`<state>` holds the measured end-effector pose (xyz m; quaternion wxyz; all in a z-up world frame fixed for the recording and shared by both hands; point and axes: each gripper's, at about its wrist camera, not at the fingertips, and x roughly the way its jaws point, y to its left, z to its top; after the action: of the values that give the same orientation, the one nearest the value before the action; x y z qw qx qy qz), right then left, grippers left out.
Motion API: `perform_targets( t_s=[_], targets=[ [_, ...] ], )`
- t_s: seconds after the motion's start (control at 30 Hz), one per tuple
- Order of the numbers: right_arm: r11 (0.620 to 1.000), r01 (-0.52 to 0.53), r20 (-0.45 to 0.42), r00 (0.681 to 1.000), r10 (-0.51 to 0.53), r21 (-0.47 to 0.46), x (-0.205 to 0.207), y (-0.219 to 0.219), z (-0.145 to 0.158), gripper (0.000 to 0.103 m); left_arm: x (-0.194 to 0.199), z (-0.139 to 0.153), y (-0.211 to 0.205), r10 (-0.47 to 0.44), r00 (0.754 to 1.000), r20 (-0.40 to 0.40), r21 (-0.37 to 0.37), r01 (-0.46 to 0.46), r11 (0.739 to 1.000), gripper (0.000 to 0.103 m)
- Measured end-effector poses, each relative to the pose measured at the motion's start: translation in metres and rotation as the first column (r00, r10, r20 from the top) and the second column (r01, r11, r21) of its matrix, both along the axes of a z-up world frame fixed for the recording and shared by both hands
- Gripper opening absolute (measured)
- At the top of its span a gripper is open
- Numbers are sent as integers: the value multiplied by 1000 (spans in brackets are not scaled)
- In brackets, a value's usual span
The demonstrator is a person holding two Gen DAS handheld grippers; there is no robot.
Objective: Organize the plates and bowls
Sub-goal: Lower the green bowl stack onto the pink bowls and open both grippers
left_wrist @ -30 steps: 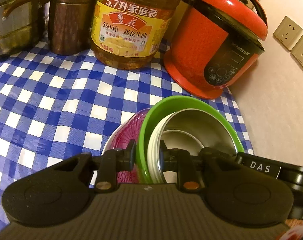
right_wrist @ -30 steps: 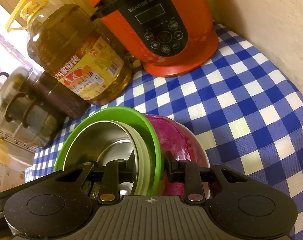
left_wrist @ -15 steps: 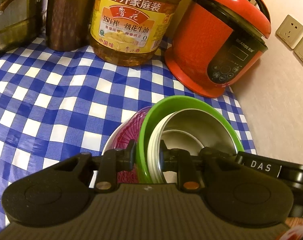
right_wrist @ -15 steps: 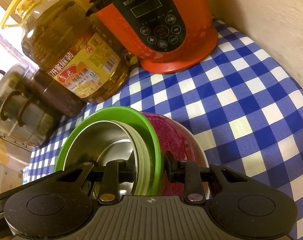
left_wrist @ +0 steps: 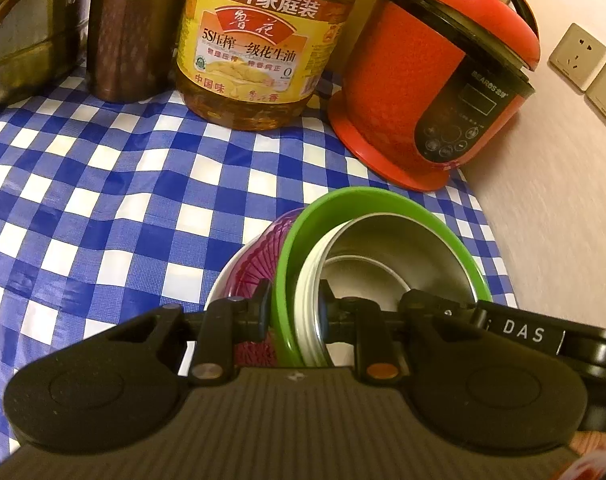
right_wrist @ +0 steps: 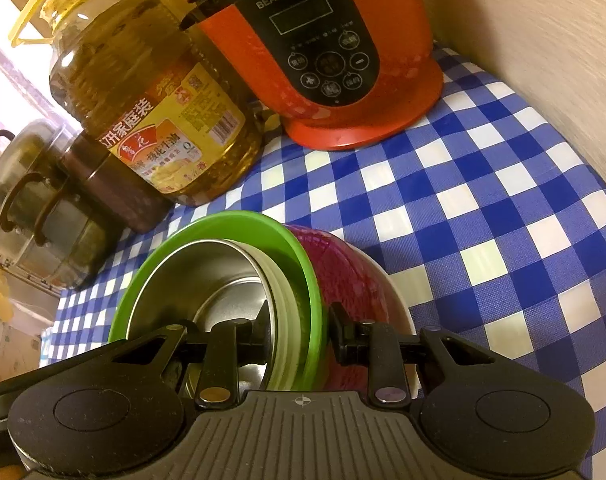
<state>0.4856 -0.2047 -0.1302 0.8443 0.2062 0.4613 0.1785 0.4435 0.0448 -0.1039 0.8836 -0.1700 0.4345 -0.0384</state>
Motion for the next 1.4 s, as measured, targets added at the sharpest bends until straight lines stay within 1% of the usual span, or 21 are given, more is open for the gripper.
perform_targets(
  t_s=[0.27,0.3,0.33,0.43,0.47,0.53,0.7,0.83,0.93,1.07,1.13,1.23,1.3,1.4],
  targets=[
    [999,-32,22,999,32,-28,0,3,3,30,-1,0,1,-8,1000,2,3,8,1000,20],
    [999,-35,25,999,35,-34,-1,4,3,33,-1,0,1,-9,1000,4,1,9,1000,20],
    [999,-35,26,999,36,-40,-1,4,3,40,-2,0,1,-8,1000,7,-1,8,1000,20],
    [999,-43,39,998,44,-22,-3,5,4,49,-3,2,1,-7,1000,12,2,7,1000,20],
    [999,-42,44,998,43,-24,-3,6,6,50,-4,3,1,-10,1000,13,4,10,1000,21],
    [999,-38,50,998,39,-23,-5,6,8,54,-5,6,1,-12,1000,18,11,11,1000,24],
    [999,-43,61,997,44,-10,-8,5,13,56,-9,13,1,-11,999,37,37,10,999,36],
    [999,-40,70,997,39,0,-12,3,19,57,-13,15,2,-8,999,38,44,7,999,37],
    [999,-34,86,996,34,-1,-15,1,26,57,-18,19,1,-12,999,44,48,10,999,41],
    [1000,-24,94,995,24,0,-19,-3,34,57,-25,26,-1,-3,998,60,76,-2,997,51],
    [1000,-24,99,995,25,-3,-23,-4,37,57,-29,29,-1,-2,998,66,87,-4,996,53],
    [1000,-19,104,994,19,-6,-28,-8,41,57,-35,34,-2,-1,997,73,95,-5,996,60],
    [1000,-17,104,994,18,-7,-31,-10,42,57,-40,37,-4,-4,997,81,103,-5,995,67],
    [1000,-14,105,994,15,-11,-37,-13,44,57,-47,41,-4,-6,996,92,114,-5,993,69]
  ],
)
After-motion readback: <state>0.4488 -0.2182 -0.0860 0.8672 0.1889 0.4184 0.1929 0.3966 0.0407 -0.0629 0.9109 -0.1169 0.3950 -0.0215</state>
